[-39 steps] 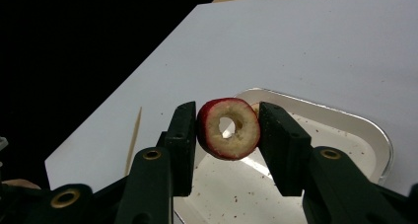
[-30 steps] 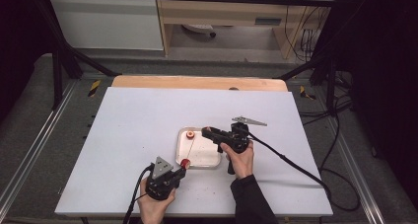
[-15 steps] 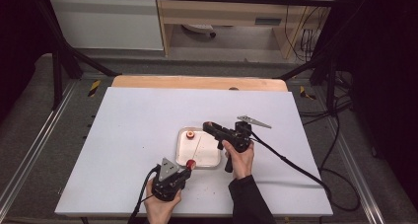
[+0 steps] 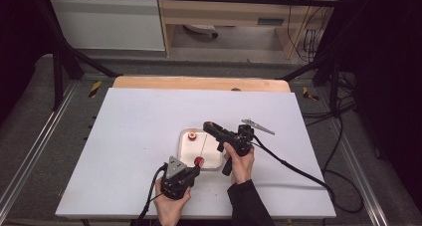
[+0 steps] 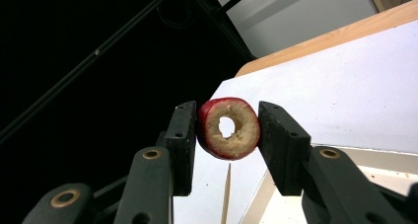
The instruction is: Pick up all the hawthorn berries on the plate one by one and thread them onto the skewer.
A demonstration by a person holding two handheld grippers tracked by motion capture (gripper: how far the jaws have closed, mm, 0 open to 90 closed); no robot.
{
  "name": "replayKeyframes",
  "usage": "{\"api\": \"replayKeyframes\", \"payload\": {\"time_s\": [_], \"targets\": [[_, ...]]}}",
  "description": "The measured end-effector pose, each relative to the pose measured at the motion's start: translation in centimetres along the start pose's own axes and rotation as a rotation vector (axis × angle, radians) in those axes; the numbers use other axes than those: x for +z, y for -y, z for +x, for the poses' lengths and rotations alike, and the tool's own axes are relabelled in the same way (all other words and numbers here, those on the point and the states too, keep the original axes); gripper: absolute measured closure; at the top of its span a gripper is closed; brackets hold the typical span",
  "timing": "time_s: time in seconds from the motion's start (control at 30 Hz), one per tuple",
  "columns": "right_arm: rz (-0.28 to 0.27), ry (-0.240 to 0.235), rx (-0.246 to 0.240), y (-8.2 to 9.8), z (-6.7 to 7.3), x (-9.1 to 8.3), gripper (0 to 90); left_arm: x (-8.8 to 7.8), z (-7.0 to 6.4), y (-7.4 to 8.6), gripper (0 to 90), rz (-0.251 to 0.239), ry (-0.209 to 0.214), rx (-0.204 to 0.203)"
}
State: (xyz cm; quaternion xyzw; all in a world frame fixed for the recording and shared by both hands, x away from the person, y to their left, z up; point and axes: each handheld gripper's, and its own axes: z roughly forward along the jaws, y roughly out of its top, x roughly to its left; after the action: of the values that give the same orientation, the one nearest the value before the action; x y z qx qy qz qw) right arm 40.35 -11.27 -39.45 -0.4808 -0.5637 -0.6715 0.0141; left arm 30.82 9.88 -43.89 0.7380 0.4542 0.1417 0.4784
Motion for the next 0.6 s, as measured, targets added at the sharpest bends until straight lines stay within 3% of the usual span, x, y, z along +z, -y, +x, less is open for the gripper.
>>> {"api": "replayKeyframes", "payload": {"time_s": [0.6], "targets": [[-0.004, 0.003, 0.012, 0.34, -0.09, 0.06, 60.6, 0.22, -0.20, -0.01, 88.1, -0.020, 0.021, -0.039]]}}
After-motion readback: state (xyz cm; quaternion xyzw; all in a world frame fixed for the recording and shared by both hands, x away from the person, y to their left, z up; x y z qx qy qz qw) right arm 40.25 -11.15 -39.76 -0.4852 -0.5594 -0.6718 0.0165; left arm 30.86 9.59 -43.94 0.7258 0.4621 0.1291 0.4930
